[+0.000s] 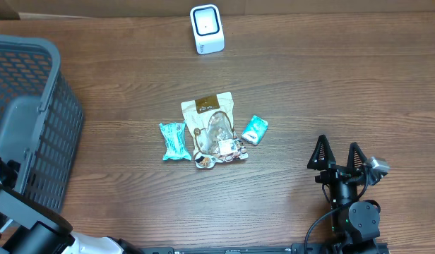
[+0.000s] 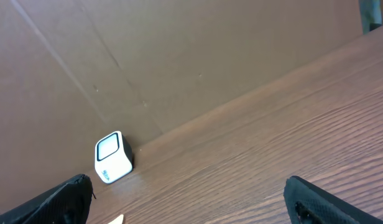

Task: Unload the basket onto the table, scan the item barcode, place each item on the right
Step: 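Reach the left gripper into the basket and grasp the orange packet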

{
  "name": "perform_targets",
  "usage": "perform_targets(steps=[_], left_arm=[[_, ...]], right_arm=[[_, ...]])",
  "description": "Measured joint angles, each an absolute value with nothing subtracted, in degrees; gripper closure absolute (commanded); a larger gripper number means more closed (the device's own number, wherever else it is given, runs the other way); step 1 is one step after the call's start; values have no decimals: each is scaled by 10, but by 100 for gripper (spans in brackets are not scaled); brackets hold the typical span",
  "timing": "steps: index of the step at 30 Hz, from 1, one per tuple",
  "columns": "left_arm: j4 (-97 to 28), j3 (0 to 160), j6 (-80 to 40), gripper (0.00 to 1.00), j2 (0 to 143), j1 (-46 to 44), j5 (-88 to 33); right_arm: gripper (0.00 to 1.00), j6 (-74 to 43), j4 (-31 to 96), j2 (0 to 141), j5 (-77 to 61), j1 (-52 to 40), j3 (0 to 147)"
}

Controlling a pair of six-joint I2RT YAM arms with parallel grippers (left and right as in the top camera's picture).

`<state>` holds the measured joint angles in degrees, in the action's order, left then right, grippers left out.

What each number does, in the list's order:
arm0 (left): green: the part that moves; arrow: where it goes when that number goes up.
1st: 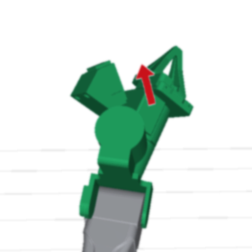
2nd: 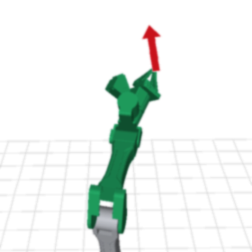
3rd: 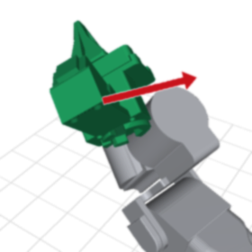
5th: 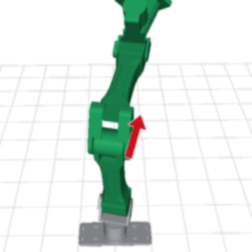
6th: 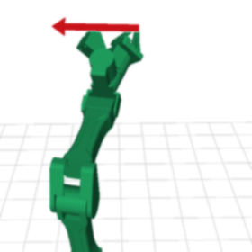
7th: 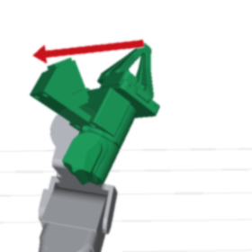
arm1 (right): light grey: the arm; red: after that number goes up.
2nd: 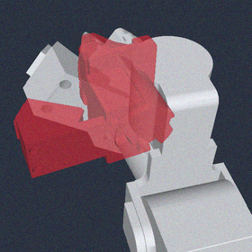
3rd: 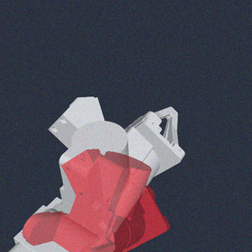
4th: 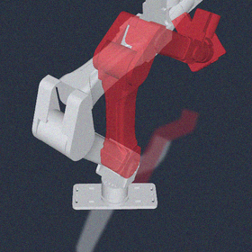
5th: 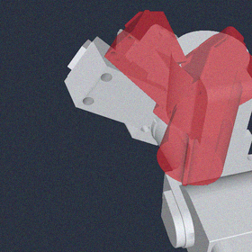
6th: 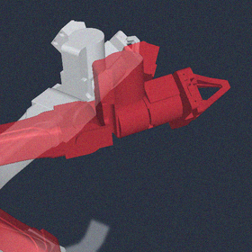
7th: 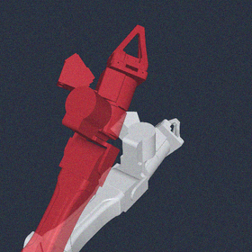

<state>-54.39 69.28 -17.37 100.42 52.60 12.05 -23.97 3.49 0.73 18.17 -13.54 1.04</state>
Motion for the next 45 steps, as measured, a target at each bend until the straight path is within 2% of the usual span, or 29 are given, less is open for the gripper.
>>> perform_targets(steps=[9, 15, 27, 32, 33, 34, 38, 45], left_arm=[[-620, 795, -195, 37, 1007, 526, 145], [-609, 793, -198, 36, 1007, 526, 157], [-525, 690, -206, 48, 1009, 526, 166], [-505, 679, -207, 48, 1010, 526, 172], [-499, 674, -207, 49, 1012, 526, 172], [-495, 670, -207, 56, 1015, 526, 173], [-481, 663, -209, 96, 1030, 525, 185], [-504, 674, -209, 96, 1034, 525, 187]], right_arm=[[0, -240, 34, 7, 182, -135, 10], [0, -240, 35, 7, 182, -135, 10], [0, -240, 35, 7, 182, -135, 10], [0, -240, 35, 7, 182, -135, 10], [0, -240, 35, 7, 182, -135, 10], [0, -240, 35, 7, 182, -135, 10], [0, -240, 35, 7, 182, -135, 10], [0, -240, 35, 7, 182, -135, 10]])
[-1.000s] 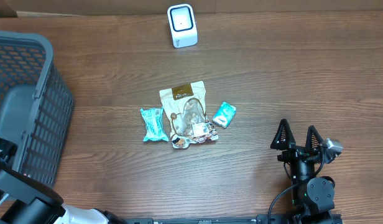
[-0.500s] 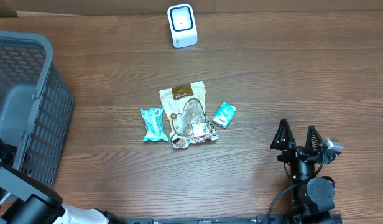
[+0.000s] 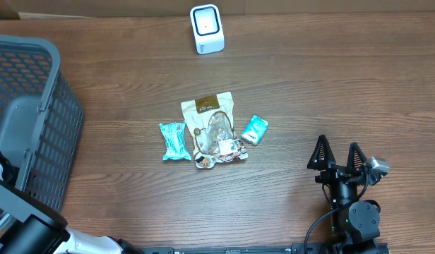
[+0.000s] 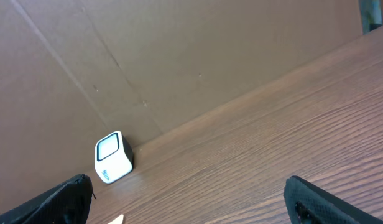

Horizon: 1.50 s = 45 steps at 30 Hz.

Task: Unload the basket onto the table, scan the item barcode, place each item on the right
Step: 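Reach the left gripper into the basket and grasp the orange packet, then carry the orange packet to the table and release it on the snack bag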

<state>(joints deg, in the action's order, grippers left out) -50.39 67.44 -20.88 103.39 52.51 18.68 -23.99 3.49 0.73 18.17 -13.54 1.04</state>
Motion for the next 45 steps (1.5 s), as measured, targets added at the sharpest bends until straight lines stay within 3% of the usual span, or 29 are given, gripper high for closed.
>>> perform_targets(steps=[6, 13, 22, 28, 35, 40, 45], left_arm=[[-597, 743, -209, 96, 1051, 525, 147], [-723, 926, -209, 96, 1052, 499, 88], [-780, 1129, -210, 96, 1025, 416, -103], [-787, 1169, -208, 96, 940, 306, -178], [-846, 1173, -205, 96, 881, 79, -106], [-831, 1081, -211, 96, 889, -48, -30], [-736, 931, -242, 96, 918, -126, 4]], right_arm=[[0, -240, 35, 7, 182, -135, 10], [0, -240, 35, 7, 182, -135, 10], [0, -240, 35, 7, 182, -135, 10], [0, -239, 35, 7, 182, -135, 10], [0, -240, 35, 7, 182, -135, 10], [0, -240, 35, 7, 182, -135, 10], [0, -240, 35, 7, 182, -135, 10]])
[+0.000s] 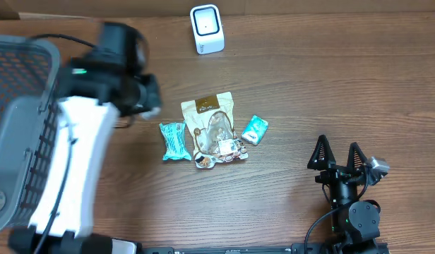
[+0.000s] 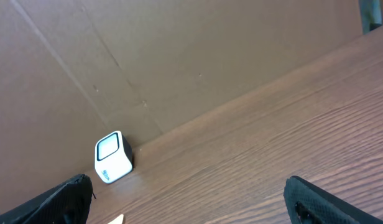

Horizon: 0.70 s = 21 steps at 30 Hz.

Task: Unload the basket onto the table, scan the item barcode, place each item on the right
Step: 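Carry the orange packet to the table and release it on the snack bag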

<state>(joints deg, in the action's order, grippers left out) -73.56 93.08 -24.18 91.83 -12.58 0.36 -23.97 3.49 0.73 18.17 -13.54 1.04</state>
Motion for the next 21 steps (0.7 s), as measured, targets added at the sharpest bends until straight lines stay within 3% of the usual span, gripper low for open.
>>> perform_targets(steps=[11, 13, 15, 17, 21], left_arm=[[-572, 757, -301, 93, 1001, -239, 0], [-556, 757, -304, 82, 1014, -253, -4], [-548, 757, -313, 57, 1022, -263, -7], [-546, 757, -317, 42, 1027, -270, -9], [-545, 757, -320, 32, 1030, -273, -11]], right_arm=[[0, -240, 35, 7, 182, -135, 10], [0, -240, 35, 7, 182, -135, 10], [0, -240, 35, 7, 182, -135, 10], [0, -240, 35, 7, 182, -135, 10], [0, -240, 35, 7, 182, -135, 10]])
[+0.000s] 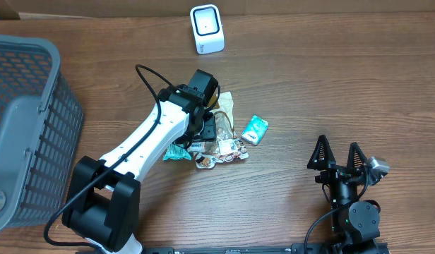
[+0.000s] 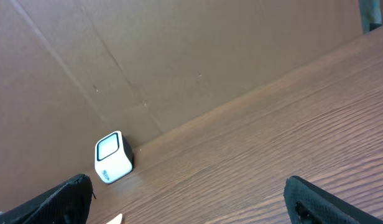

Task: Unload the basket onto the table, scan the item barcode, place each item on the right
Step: 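Carry the orange packet to the table and release it on the snack bag, then reach into the basket and grasp the green-lidded jar with the left gripper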

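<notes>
A beige snack bag (image 1: pixel 224 106) lies mid-table, flanked by a teal bar (image 1: pixel 176 151) on its left and a small teal packet (image 1: pixel 254 130) on its right. My left gripper (image 1: pixel 205 129) is down over the bag's middle; its wrist hides the fingers, so their spread is unclear. The white barcode scanner (image 1: pixel 206 28) stands at the table's far edge and also shows as the scanner (image 2: pixel 112 158) in the right wrist view. My right gripper (image 1: pixel 337 151) rests near the front right, open and empty, fingers (image 2: pixel 64 199) wide apart.
A grey mesh basket (image 1: pixel 34 106) fills the left side of the table. A brown cardboard wall (image 2: pixel 179 56) backs the far edge behind the scanner. The left arm (image 1: pixel 140 155) stretches from the front left across the teal bar.
The left arm was a blur above the table left of the items; now its gripper sits low over the snack bag, covering part of it and the teal bar. The right arm is unchanged.
At first the left arm lay tucked at the front left corner beside the basket, and the three items lay untouched. It then appeared raised over the left half of the table, and now reaches onto the snack bag. The right gripper stayed open and still throughout.
</notes>
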{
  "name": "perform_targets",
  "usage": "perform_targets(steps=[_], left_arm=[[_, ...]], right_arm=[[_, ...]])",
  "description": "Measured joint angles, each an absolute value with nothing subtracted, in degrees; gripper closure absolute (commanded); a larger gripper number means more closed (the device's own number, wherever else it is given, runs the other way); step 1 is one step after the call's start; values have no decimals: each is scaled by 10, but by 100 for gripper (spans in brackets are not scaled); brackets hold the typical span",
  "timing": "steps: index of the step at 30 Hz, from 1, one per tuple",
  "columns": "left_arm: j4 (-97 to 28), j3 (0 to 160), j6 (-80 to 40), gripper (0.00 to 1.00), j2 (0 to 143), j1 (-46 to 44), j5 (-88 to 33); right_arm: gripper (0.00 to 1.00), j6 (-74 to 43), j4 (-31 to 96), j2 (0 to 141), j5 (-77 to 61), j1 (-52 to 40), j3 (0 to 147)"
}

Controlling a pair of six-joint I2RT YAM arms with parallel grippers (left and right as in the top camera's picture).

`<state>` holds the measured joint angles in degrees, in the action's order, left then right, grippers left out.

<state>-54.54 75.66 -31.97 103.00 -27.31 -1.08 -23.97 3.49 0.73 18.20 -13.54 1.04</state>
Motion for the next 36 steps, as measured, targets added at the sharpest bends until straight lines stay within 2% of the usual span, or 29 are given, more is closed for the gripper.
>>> perform_targets(steps=[10, 20, 25, 30, 36], left_arm=[[-586, 771, -321, 32, 1030, -272, -10], [-752, 992, -293, 30, 967, -204, -5], [-809, 1115, -270, 20, 891, -97, -2], [-824, 1174, -264, 9, 825, 70, 3], [-832, 1178, -263, 7, 794, 291, 5]], right_arm=[[0, -240, 35, 7, 182, -135, 10], [0, -240, 35, 7, 182, -135, 10], [0, -240, 35, 7, 182, -135, 10], [0, -240, 35, 7, 182, -135, 10], [0, -240, 35, 7, 182, -135, 10]])
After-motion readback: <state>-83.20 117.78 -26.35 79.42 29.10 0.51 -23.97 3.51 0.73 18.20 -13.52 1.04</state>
